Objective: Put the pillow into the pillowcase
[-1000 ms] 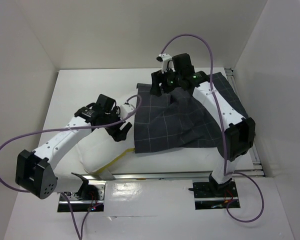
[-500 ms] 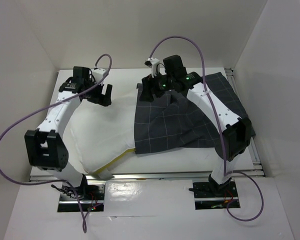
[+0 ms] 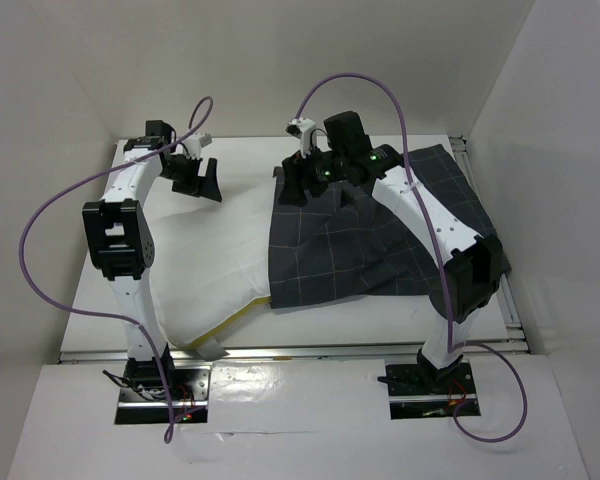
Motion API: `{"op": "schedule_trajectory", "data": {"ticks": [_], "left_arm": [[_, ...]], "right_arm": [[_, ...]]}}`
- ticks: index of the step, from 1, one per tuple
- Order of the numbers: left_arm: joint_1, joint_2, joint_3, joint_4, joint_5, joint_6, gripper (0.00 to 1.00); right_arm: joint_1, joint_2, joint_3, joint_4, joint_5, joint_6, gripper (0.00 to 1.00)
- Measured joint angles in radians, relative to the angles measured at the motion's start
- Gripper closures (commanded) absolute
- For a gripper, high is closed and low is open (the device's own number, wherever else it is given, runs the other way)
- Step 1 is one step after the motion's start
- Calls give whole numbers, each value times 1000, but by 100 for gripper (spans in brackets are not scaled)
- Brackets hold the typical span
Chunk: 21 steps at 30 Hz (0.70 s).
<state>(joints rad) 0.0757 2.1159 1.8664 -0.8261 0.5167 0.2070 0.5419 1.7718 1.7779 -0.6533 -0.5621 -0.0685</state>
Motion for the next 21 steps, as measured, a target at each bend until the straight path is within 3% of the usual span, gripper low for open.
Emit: {"op": "schedule_trajectory", "data": {"ticks": [4,11,21], "left_arm": [[20,116,105,-87,106,86,1],[53,278,152,-287,281,257,1],[121,290,151,-435,385,370,1]], "right_arm": [[0,0,0,-3,1,-5,27],[0,11,0,-6,4,-9,28],[0,40,0,-13,4,-19,28]]}}
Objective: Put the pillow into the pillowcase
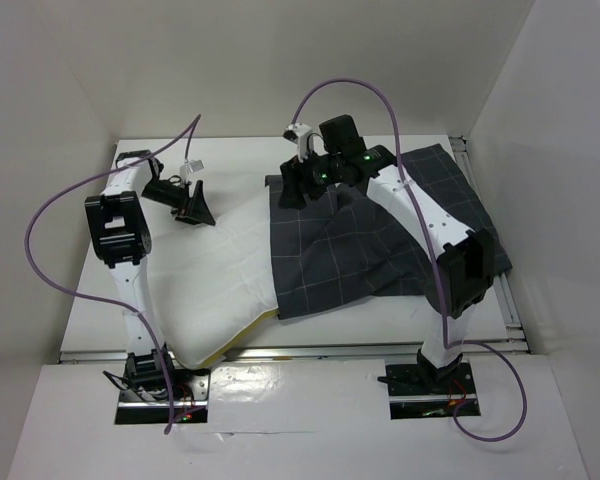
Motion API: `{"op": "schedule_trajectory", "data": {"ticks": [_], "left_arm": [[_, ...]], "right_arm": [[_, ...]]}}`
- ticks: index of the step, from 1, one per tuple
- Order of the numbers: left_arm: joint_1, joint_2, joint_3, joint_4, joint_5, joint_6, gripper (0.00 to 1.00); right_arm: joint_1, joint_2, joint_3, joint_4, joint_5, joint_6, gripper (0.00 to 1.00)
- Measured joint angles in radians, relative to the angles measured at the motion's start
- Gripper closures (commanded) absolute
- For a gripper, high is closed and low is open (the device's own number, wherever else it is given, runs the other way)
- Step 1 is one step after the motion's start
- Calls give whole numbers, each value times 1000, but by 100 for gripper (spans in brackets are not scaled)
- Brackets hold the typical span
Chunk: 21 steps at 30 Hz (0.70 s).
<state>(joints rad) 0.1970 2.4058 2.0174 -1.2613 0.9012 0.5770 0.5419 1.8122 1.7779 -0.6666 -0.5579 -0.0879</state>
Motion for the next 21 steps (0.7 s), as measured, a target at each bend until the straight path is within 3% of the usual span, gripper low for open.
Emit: {"op": "schedule_trajectory", "data": {"ticks": [5,21], "left_arm": [[11,-23,-6,-32,4,34,1],[4,-179,-290,-44,-11,170,1]], "right_arm": [[0,10,0,0,-5,-1,28],[6,20,0,-2,-8,-3,28]]}}
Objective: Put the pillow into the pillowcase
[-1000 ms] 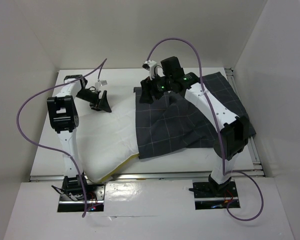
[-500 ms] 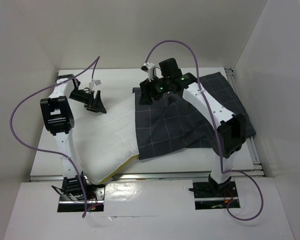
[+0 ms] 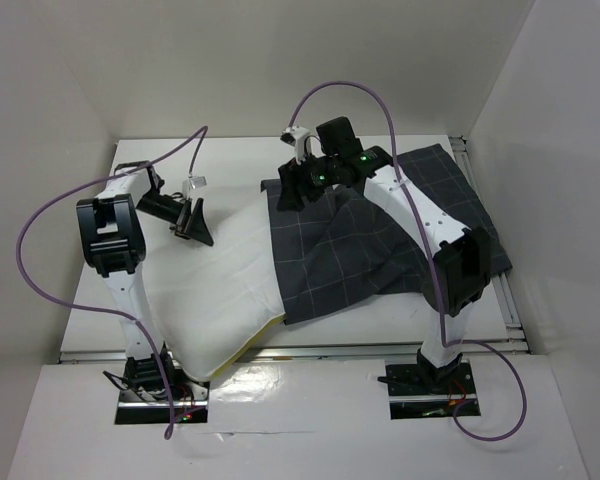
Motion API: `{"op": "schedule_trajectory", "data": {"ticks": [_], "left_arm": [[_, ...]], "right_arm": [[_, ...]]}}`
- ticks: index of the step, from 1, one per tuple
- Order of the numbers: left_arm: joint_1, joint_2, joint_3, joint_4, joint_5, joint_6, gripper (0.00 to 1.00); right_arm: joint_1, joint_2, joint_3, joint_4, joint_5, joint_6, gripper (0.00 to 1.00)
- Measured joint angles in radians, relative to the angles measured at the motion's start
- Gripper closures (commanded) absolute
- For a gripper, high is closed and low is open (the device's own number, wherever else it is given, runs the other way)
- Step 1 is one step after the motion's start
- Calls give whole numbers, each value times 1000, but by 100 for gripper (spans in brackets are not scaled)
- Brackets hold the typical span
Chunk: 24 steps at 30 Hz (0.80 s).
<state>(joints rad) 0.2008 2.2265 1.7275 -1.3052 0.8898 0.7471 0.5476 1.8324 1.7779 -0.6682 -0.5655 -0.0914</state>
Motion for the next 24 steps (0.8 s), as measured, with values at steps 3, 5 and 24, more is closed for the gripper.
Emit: {"op": "schedule_trajectory", "data": {"ticks": [3,5,24], "left_arm": [[-11,0,0,10,-14,6,1],[-18,1,0,19,-22,6,1],[-95,-115,47,137,-135,-77,100]], "right_arm": [[1,0,0,-2,0,0,28],[5,0,0,-3,1,0,28],[12,0,-6,40,283,74,20]]}}
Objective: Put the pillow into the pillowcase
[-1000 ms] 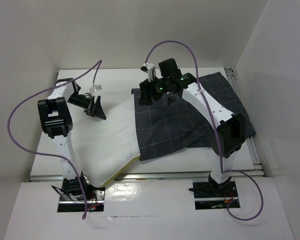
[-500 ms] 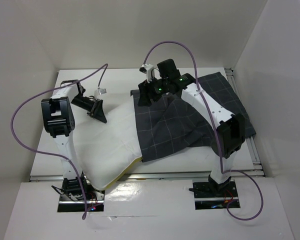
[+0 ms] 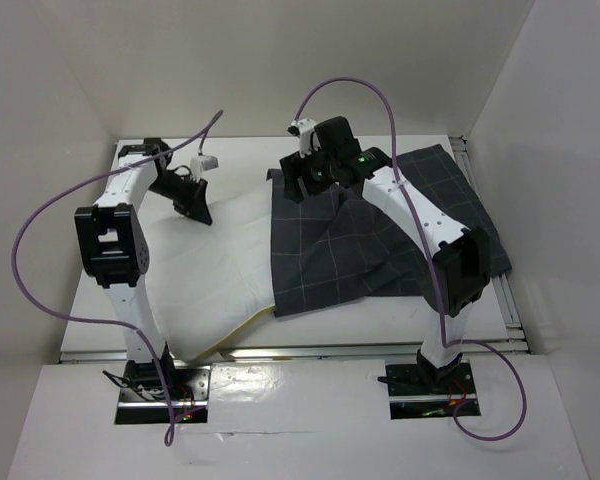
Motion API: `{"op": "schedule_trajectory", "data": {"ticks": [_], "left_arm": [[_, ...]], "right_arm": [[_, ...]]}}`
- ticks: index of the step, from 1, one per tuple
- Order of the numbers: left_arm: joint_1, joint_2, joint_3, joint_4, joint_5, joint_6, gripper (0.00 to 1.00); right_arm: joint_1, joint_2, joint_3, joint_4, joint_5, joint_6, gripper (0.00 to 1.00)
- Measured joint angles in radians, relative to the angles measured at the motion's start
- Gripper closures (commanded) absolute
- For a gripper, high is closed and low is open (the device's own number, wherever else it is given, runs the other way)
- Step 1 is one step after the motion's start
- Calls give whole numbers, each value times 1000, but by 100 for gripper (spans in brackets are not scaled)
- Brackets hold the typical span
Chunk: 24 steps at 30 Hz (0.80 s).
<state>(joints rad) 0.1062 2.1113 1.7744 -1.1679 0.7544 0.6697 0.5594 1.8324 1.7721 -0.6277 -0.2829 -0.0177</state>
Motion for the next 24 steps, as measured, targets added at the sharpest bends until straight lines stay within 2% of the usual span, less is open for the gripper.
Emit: {"op": "schedule_trajectory", "data": {"ticks": [5,11,19,24], "left_arm": [[-34,-209,-18,144,-100,-43,100],[-119,-471,-135,273,-204,-44,100],[-290,-642,-306,404,-382,-16,100],[-355,-671,-324,428,-442,-21,100]], "right_arm": [[-21,0,10,18,82,29,17],[-101,20,100,37,123,59,17],[-169,48,252,72,73,79,16],[-169,48,272,94,-25,68,16]]}}
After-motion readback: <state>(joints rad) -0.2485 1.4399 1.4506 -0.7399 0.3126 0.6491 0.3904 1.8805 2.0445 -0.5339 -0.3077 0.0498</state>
